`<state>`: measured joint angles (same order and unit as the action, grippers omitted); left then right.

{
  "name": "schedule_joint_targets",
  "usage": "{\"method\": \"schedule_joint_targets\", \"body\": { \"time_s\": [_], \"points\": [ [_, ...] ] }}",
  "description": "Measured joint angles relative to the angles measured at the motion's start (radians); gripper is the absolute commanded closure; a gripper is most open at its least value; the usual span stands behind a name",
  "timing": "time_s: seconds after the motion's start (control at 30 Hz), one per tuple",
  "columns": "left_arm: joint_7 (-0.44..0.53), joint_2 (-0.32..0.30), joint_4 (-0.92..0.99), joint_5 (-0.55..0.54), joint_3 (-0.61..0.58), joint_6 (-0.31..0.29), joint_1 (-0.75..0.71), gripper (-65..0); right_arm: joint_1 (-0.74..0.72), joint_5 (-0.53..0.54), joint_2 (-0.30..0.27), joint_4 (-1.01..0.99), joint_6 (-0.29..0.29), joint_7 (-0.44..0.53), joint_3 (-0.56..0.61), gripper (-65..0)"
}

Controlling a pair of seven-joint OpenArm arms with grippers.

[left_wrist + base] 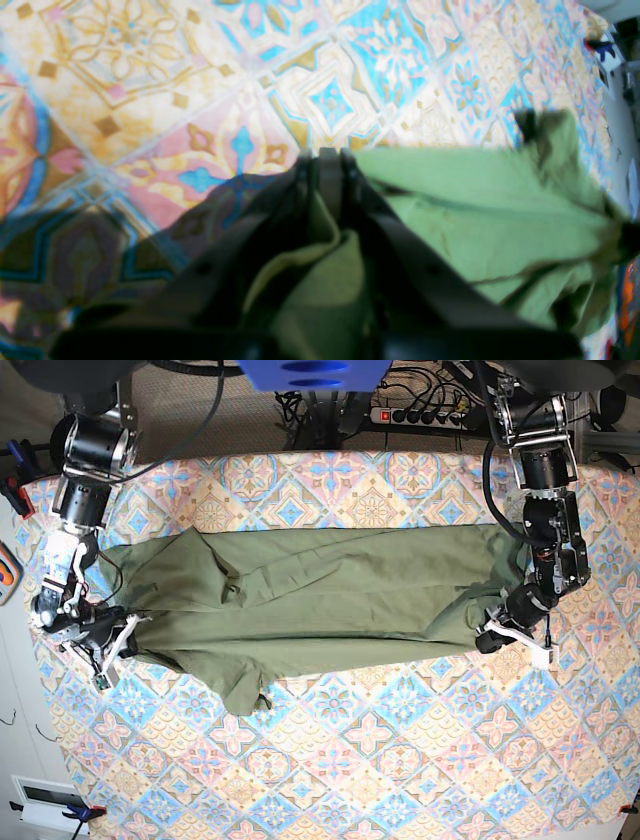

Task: Layout the t-shirt on the table in an organized manner, then fold the t-shirt properly
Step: 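Lift the hem with both grippers and fold it over onto the collar edge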

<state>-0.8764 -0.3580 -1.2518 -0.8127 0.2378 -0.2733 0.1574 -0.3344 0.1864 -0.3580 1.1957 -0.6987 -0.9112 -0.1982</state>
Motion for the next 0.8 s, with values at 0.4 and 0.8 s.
{"method": "schedule_joint_targets", "body": {
  "time_s": [0.4, 0.8],
  "points": [
    [-0.006, -0.005, -0.260, -0.001, 0.034, -0.004, -0.079, 0.0, 0.120, 0.132, -0.002, 0.177, 0.000, -0.073, -0.078, -0.7],
    [0.002, -0.005, -0.340, -0.001, 0.034, -0.003, -0.159, 0.0, 0.214, 0.352, -0.075, 0.257, -0.003, -0.068, -0.095, -0.7]
  ]
}}
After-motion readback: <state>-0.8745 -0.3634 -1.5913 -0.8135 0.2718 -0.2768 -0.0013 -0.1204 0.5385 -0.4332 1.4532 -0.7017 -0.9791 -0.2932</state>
